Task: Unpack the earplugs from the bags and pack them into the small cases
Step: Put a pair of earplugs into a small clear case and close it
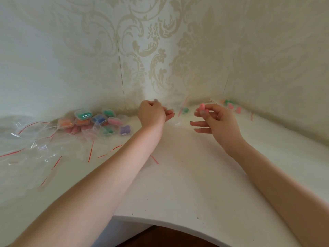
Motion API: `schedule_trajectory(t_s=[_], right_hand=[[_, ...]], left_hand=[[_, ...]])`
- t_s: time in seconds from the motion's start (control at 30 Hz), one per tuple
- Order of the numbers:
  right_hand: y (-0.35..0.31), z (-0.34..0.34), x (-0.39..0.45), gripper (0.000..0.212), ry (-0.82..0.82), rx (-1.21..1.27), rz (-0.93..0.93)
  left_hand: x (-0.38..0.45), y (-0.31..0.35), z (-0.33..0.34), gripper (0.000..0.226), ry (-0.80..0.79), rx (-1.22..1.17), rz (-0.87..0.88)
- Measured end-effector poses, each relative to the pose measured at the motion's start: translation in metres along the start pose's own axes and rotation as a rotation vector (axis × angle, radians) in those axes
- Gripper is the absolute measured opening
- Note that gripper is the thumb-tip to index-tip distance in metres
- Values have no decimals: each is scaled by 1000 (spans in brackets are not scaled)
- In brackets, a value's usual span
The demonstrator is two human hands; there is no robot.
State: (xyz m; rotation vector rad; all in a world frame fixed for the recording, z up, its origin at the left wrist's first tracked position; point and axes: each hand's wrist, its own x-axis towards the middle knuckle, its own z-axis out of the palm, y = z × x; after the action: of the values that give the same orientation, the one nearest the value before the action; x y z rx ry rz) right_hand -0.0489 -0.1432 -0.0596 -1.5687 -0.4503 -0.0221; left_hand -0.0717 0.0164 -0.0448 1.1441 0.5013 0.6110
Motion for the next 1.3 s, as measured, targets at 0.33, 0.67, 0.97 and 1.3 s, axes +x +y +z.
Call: schedule_trajectory(t_s=[0.33, 0.67, 0.97, 1.3], right_hand=[[1, -11, 1, 22, 22, 260, 289], [-3, -15, 4, 29, 1, 279, 407], [2, -12, 6, 40, -32, 68, 347], [3, -16, 6, 44, 30, 307, 332]], left_hand=[[15, 33, -44, 31, 220, 899, 557], [7, 58, -52, 19, 178, 1547, 281], [4, 16, -27, 35, -191, 1688, 790], [22, -16, -28, 34, -316, 1375, 683]])
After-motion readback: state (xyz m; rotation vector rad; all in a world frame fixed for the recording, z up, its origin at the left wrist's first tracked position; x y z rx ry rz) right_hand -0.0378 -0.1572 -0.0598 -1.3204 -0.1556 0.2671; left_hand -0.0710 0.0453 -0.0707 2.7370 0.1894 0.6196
